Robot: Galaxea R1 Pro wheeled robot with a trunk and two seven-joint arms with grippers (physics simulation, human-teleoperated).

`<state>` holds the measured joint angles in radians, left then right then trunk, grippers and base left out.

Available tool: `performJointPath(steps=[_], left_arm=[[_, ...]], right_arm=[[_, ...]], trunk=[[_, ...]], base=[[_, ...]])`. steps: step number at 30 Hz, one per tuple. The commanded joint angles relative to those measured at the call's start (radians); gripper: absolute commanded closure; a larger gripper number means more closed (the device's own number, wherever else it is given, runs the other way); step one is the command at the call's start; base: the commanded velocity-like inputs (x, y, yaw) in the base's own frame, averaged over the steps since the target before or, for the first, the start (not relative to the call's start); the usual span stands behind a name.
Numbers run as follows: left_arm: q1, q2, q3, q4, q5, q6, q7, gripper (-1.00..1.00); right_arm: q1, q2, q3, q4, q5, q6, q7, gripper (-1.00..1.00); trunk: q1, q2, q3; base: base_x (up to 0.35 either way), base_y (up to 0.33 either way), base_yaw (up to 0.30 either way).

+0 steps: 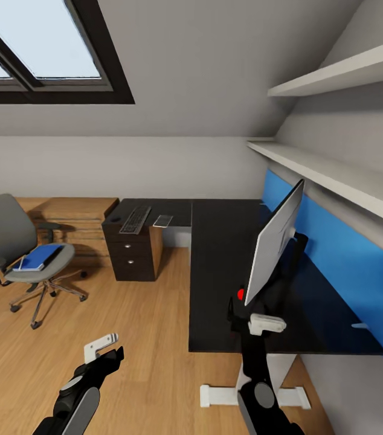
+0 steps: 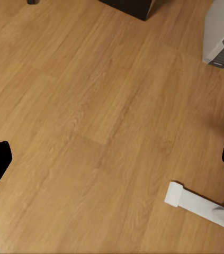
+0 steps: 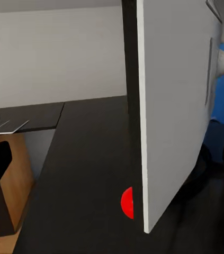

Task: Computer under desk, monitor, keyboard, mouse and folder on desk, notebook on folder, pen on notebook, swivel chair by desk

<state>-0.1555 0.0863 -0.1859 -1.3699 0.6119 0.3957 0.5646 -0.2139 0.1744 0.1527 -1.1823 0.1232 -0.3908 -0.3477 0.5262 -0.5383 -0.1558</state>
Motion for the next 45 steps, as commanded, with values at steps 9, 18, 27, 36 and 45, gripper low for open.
performJointPath(steps=[9,18,27,36,45], left_arm=[[-0.001,0.000,-0.003,-0.001,0.008,0.003,0.009,-1.00],[-0.001,-0.001,-0.004,0.000,0.007,0.002,0.009,-1.00],[-0.001,-0.001,-0.004,0.001,0.007,0.002,0.009,-1.00],[-0.001,-0.003,-0.006,0.003,0.008,0.002,0.009,-1.00],[-0.001,-0.003,-0.007,0.003,0.007,0.001,0.010,-1.00]], right_arm=[[-0.001,-0.004,0.001,0.011,0.010,-0.025,-0.008,-1.00],[-0.001,-0.025,-0.002,0.013,0.009,-0.019,-0.008,-1.00],[-0.001,-0.031,-0.002,0.025,0.009,-0.004,-0.008,-1.00],[-0.001,-0.036,-0.004,0.026,0.008,0.000,-0.008,-1.00],[-0.001,-0.040,-0.004,0.025,0.008,-0.005,-0.009,-1.00]], trunk=[[0.000,-0.002,-0.002],[0.000,-0.002,-0.002],[0.000,-0.002,-0.002],[0.000,-0.002,-0.002],[0.000,-0.002,-0.002]], base=[[0.002,0.000,0.000],[0.099,0.000,0.000],[0.179,0.000,0.000],[0.012,0.000,0.000],[0.044,0.000,0.000]])
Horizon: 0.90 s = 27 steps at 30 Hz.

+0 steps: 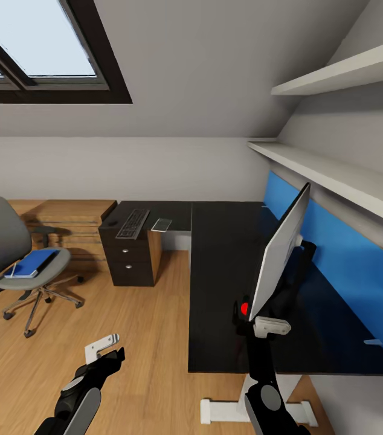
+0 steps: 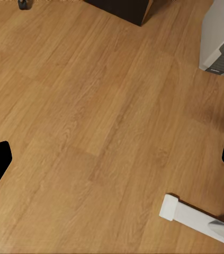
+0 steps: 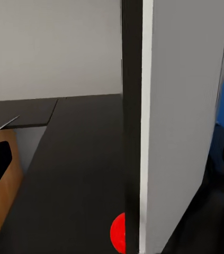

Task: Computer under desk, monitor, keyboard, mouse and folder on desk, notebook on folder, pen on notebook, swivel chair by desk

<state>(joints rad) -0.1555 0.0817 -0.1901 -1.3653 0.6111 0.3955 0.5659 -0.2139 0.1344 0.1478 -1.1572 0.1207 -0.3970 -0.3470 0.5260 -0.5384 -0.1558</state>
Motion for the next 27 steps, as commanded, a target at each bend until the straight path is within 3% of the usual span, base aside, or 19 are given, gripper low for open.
performJointPath(steps=[1,10,23,24,27], left_arm=[[-0.001,0.001,-0.003,-0.001,0.008,0.002,0.009,-1.00],[-0.001,0.001,-0.005,-0.001,0.007,0.000,0.010,-1.00],[-0.001,0.001,-0.005,-0.001,0.008,0.001,0.009,-1.00],[-0.001,0.001,-0.004,0.001,0.009,0.002,0.009,-1.00],[-0.001,0.001,-0.004,0.001,0.009,0.002,0.009,-1.00]], right_arm=[[-0.001,0.000,0.001,0.000,0.011,0.000,-0.009,-1.00],[-0.001,-0.005,0.003,-0.003,0.011,-0.012,-0.009,-1.00],[-0.001,-0.004,-0.005,-0.001,0.007,-0.040,-0.019,-1.00],[-0.001,-0.002,-0.006,0.000,0.004,-0.040,-0.099,-1.00],[-0.001,-0.001,-0.005,0.000,0.004,-0.039,-0.118,-1.00]], trunk=[[0.001,-0.002,-0.002],[0.001,-0.002,-0.002],[0.001,-0.002,-0.002],[0.001,-0.002,-0.002],[0.001,-0.002,-0.002]], base=[[0.202,0.000,0.000],[0.223,0.000,0.000],[0.024,0.000,0.000],[0.000,0.000,0.000],[0.000,0.000,0.000]])
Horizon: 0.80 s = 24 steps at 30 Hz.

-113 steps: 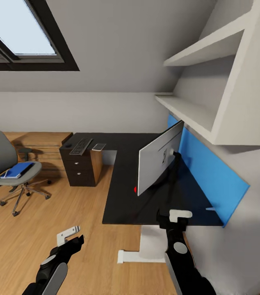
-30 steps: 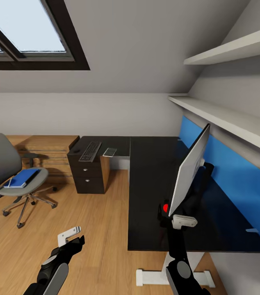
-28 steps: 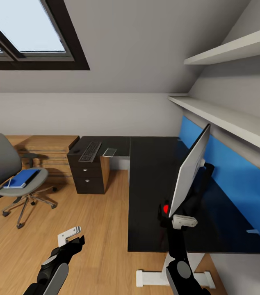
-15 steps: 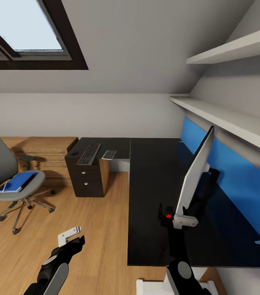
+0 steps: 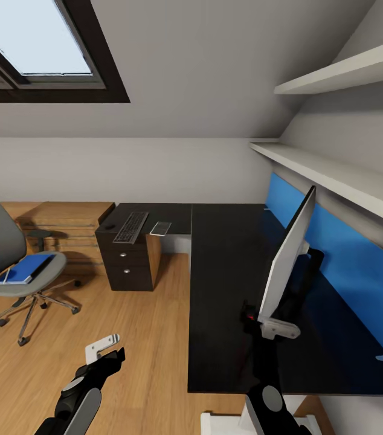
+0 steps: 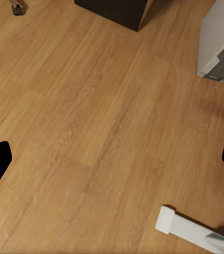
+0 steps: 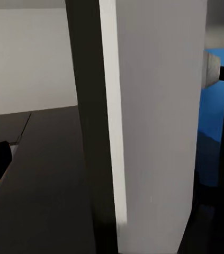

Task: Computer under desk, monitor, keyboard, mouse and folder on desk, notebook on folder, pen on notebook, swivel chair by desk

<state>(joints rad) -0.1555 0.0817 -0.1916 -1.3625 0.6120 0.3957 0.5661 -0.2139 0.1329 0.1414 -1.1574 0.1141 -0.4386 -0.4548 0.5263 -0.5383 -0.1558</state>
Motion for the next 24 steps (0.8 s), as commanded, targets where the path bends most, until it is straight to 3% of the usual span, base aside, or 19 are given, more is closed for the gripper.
performJointPath(steps=[1,24], left_arm=[[-0.001,0.001,-0.002,-0.001,0.008,0.002,0.009,-1.00],[-0.001,0.001,-0.003,-0.001,0.007,0.000,0.009,-1.00]], right_arm=[[-0.001,0.000,0.001,0.000,0.010,0.003,-0.018,-1.00],[-0.004,-0.002,-0.018,0.008,0.011,0.008,-0.063,-1.00]], trunk=[[0.000,-0.002,-0.002],[0.000,-0.002,-0.002]], base=[[0.000,0.000,0.000],[0.028,-0.016,0.000]])
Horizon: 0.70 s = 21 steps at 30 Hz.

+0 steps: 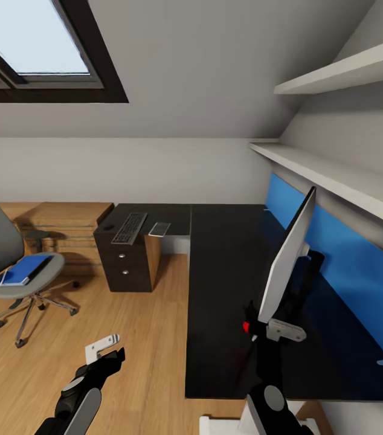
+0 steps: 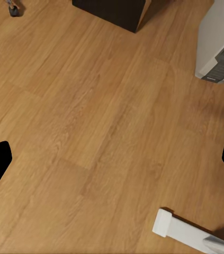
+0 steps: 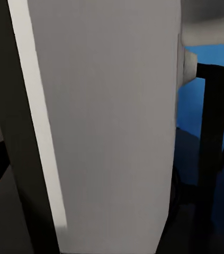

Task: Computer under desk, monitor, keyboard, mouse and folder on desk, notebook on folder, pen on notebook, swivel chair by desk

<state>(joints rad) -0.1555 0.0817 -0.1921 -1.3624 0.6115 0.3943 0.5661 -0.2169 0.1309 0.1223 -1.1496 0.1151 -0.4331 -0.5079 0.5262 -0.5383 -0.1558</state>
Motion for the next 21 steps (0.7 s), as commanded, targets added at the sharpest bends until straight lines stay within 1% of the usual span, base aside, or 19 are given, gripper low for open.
performJointPath(steps=[1,13,17,21], left_arm=[[-0.001,0.001,-0.003,-0.001,0.008,0.002,0.009,-1.00],[-0.001,0.001,-0.003,-0.002,0.008,0.001,0.009,-1.00],[-0.001,0.000,-0.003,-0.001,0.008,0.003,0.009,-1.00],[-0.001,0.000,-0.003,-0.001,0.008,0.003,0.009,-1.00]], right_arm=[[-0.001,0.000,0.000,0.000,0.011,0.003,-0.010,-1.00],[-0.001,-0.001,-0.002,0.001,0.010,0.013,-0.011,-1.00],[-0.001,-0.001,-0.003,0.001,0.009,0.018,-0.011,-1.00],[-0.001,-0.001,-0.003,0.001,0.009,0.019,-0.011,-1.00]], trunk=[[0.001,-0.002,-0.002],[0.001,-0.002,-0.002],[0.001,-0.002,-0.002],[0.001,-0.002,-0.002]], base=[[0.039,-0.028,0.000],[0.008,-0.006,0.000],[-0.213,-0.143,0.000],[-0.240,-0.212,0.000]])
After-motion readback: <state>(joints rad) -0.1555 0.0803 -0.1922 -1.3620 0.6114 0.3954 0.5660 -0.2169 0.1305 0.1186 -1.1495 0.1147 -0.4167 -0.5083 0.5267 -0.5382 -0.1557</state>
